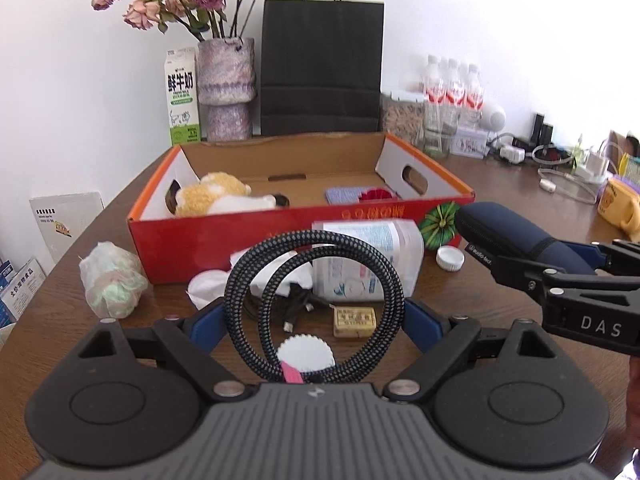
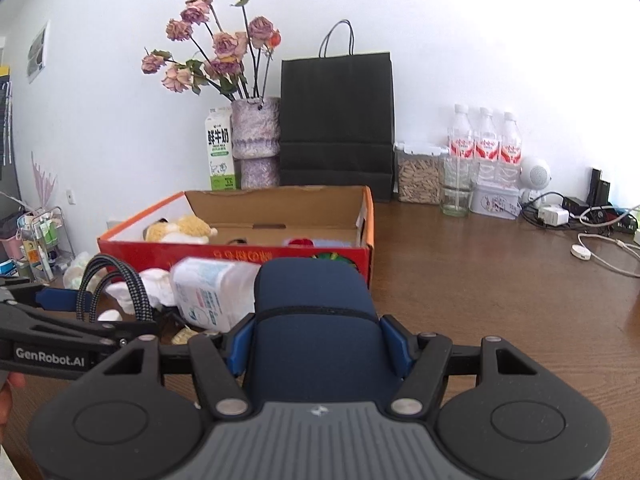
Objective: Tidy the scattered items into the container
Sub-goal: 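Carry the glasses case and braided cable over the box with both tools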
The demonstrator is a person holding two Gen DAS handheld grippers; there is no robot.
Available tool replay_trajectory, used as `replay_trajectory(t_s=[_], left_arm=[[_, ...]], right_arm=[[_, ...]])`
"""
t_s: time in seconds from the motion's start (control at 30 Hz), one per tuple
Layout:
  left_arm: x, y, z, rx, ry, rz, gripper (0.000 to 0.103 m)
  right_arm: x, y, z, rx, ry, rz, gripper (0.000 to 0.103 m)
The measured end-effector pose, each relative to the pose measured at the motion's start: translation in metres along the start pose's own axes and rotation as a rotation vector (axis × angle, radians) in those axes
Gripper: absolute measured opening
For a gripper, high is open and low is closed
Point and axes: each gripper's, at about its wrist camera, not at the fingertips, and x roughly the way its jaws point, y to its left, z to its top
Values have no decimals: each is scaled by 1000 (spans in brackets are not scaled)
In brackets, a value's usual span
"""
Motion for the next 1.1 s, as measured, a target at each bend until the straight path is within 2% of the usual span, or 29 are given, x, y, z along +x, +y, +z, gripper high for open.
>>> replay_trajectory(t_s=[0.2, 0.37, 0.6, 0.73, 0.83, 0.93, 1.1], left_arm=[[-12, 15, 18, -37, -79, -21, 92], [-17, 26, 46, -58, -166, -43, 92], [5, 40, 89, -116, -233, -61, 92], [36, 49, 114, -156, -217, -71, 92], [64, 59, 129, -196, -172, -83, 92], [92, 66, 140, -220, -122, -92, 92], [134, 72, 145, -244, -61, -65, 92]], right_arm=[[4, 15, 21, -2, -45, 15, 64], [10, 26, 45, -4, -99, 22, 64], [36, 38, 86, -2, -156, 5, 64], [66, 42, 110, -4, -160, -10, 64], [92, 45, 125, -16, -158, -38, 64], [118, 43, 134, -20, -142, -50, 64], [162, 34, 138, 8, -107, -73, 64]])
